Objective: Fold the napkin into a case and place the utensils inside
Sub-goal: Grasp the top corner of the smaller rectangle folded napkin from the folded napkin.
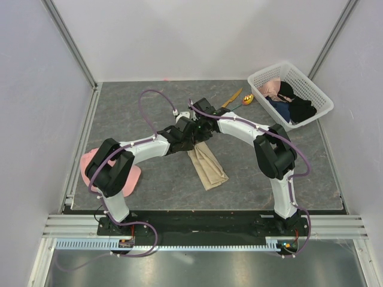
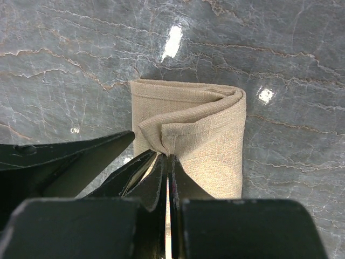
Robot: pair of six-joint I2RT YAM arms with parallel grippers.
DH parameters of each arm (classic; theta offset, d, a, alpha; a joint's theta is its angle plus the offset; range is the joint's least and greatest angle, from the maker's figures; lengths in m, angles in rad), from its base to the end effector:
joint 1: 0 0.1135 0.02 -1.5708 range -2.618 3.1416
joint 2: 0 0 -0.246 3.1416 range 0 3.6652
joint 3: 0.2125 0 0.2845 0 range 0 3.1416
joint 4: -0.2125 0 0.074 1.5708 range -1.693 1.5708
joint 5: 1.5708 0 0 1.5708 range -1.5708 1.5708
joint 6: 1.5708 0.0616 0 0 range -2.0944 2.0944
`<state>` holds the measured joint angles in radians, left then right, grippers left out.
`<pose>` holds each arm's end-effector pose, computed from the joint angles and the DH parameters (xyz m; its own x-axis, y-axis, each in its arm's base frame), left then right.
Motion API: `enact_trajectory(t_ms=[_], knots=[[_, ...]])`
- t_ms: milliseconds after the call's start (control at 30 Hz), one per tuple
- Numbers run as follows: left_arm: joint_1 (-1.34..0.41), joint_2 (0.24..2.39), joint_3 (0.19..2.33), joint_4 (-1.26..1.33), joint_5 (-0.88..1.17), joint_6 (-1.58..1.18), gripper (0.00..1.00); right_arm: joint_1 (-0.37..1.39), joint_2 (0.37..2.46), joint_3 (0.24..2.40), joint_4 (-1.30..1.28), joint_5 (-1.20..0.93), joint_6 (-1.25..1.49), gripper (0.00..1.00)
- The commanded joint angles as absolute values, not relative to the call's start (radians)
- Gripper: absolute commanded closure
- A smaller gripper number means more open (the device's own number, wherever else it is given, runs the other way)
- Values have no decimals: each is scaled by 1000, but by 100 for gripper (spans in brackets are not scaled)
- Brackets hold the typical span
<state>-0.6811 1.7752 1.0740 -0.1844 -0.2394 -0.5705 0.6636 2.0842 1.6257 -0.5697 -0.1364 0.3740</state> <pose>0.3245 -0.2442 0.1172 -0.7737 -0.0483 -0.6318 0.0919 0.9780 -0.1872 0.3781 0.3062 0.1429 -0.8712 -0.2217 -0.4381 -0.3731 0.8790 0.2970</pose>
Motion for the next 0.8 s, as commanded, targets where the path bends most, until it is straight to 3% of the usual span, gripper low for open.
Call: enact_trajectory(t_ms=[0,500,700,767], knots=[[-701,1770,1075,-138,-247,-538,66,666,2051,1623,-531,-172,396,100],[-730,1776,1034,-90,-288,-506,69,618,2026,1569,-483,-232,462,100],[-730,1781,1040,-83,-319,-506,75,618,2023,1557,-480,-242,465,100],[-730,1776,1040,-81,-333,-515,85,620,2022,1557,-480,-242,466,100]])
